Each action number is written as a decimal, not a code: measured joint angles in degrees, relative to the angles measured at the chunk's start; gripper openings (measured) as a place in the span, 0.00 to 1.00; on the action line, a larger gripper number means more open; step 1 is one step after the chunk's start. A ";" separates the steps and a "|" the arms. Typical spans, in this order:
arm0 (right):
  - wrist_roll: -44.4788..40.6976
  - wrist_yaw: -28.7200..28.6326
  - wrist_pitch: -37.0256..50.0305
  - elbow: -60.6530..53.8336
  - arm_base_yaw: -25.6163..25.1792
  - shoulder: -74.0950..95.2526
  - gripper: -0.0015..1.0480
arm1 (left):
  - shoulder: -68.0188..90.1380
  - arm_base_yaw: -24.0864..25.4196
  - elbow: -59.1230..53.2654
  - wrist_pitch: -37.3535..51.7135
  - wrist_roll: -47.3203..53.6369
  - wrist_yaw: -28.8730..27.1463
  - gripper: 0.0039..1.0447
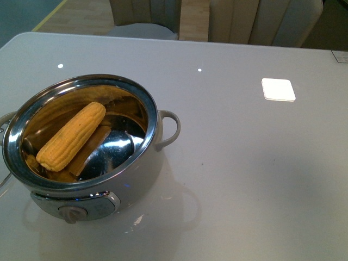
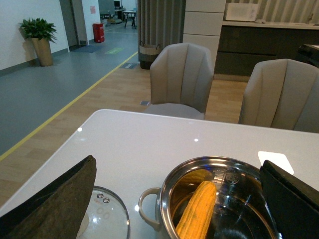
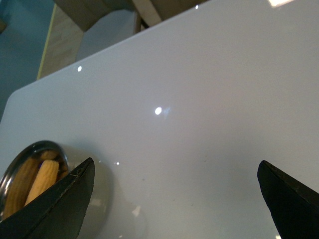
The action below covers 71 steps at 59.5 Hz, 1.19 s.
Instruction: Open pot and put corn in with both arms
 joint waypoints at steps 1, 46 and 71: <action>-0.31 0.00 -0.02 -0.02 -0.20 -0.46 0.92 | 0.00 0.00 0.00 0.00 0.00 0.00 0.94; -25.33 0.07 32.17 -22.49 -4.17 -16.11 0.02 | 0.00 0.00 0.00 0.00 0.00 0.00 0.94; -25.38 0.07 26.05 -25.97 -4.17 -25.68 0.02 | 0.00 0.00 0.00 0.00 0.00 0.00 0.94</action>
